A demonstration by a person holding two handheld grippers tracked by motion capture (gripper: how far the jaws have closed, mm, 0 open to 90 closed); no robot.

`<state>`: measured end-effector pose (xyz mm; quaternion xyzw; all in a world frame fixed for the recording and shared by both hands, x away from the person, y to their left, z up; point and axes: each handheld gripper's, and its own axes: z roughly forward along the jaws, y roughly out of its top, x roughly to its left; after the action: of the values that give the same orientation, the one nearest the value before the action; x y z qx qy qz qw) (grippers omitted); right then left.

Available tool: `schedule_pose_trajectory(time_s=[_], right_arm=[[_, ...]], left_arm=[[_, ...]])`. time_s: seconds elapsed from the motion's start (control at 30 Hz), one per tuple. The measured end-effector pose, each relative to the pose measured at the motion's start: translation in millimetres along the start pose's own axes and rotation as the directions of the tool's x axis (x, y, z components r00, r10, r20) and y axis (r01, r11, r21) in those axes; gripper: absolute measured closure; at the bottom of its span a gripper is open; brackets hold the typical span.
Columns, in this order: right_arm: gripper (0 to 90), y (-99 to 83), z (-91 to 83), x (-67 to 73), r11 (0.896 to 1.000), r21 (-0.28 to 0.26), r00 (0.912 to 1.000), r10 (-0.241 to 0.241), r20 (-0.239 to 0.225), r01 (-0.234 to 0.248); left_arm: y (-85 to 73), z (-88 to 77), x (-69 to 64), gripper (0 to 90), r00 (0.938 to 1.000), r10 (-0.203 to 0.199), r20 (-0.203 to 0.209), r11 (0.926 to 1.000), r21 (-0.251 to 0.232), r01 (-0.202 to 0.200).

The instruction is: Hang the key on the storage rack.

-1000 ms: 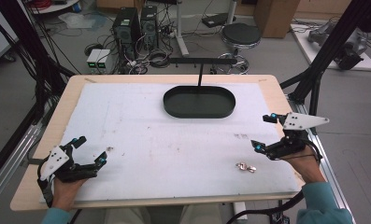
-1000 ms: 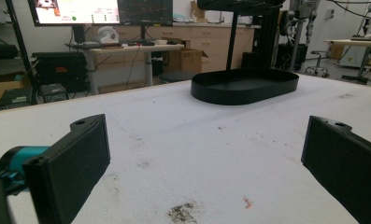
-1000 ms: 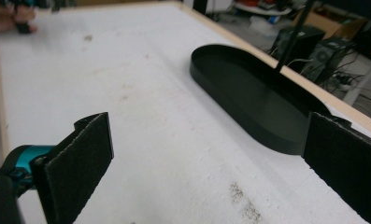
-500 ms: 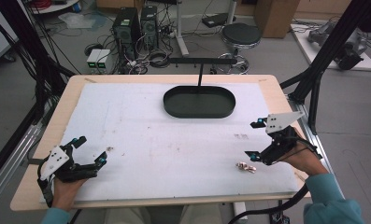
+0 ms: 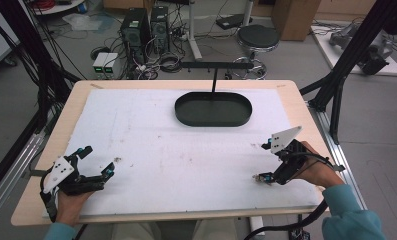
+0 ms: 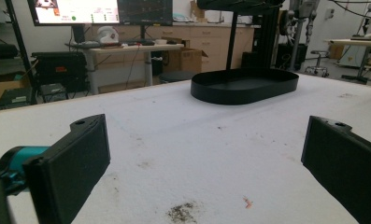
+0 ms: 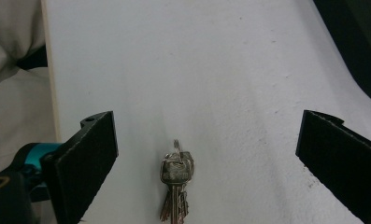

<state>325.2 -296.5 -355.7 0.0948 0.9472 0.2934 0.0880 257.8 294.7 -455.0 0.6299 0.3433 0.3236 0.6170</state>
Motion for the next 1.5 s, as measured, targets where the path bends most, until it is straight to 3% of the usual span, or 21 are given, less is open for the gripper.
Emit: schedule_pose_trajectory(time_s=[0.3, 0.47, 0.5, 0.77, 1.0, 1.17, 1.27, 1.5], right_arm=[[5.3, -7.1, 15.8, 3.7, 0.998, 0.055, 0.9993, 0.008, -0.036, -0.006], [7.4, -7.3, 25.1, 5.1, 0.992, 0.123, 0.9980, -0.028, -0.057, 0.035], [12.8, -6.5, 27.3, 5.7, 0.990, 0.137, 0.9969, -0.036, -0.070, 0.045], [17.8, -4.6, 34.6, 4.8, 0.983, 0.182, 0.9951, -0.022, -0.096, 0.039], [31.7, -1.9, 41.9, 3.3, 0.974, 0.221, 0.9926, -0.027, -0.118, 0.053], [39.5, 0.2, 44.5, 3.1, 0.967, 0.252, 0.9929, -0.020, -0.117, 0.049], [46.4, 0.9, 46.8, 2.1, 0.957, 0.286, 0.9929, -0.019, -0.118, 0.052], [55.0, 1.8, 46.2, 2.0, 0.952, 0.299, 0.9936, -0.030, -0.109, 0.062]], left_arm=[[-0.1, 0.1, -0.1, 1.7, 1.0000, -0.002, 0.000, 1.0000, -0.002, 0.002], [-0.1, 0.1, -0.2, 1.7, 1.0000, -0.001, -0.001, 1.0000, -0.001, 0.001], [-0.1, 0.1, -0.2, 1.7, 1.0000, 0.000, -0.001, 1.0000, -0.001, 0.000], [0.0, 0.1, -0.1, 1.7, 1.0000, -0.002, 0.000, 1.0000, -0.002, 0.002], [0.0, 0.1, 0.1, 1.7, 1.0000, -0.002, 0.000, 1.0000, -0.002, 0.002], [0.1, 0.0, 0.2, 1.7, 1.0000, -0.004, -0.001, 1.0000, -0.001, 0.004], [0.0, -0.1, -0.1, 1.7, 1.0000, -0.008, -0.002, 1.0000, -0.001, 0.008], [-0.1, 0.1, 0.1, 1.7, 1.0000, -0.009, 0.000, 1.0000, -0.003, 0.009]])
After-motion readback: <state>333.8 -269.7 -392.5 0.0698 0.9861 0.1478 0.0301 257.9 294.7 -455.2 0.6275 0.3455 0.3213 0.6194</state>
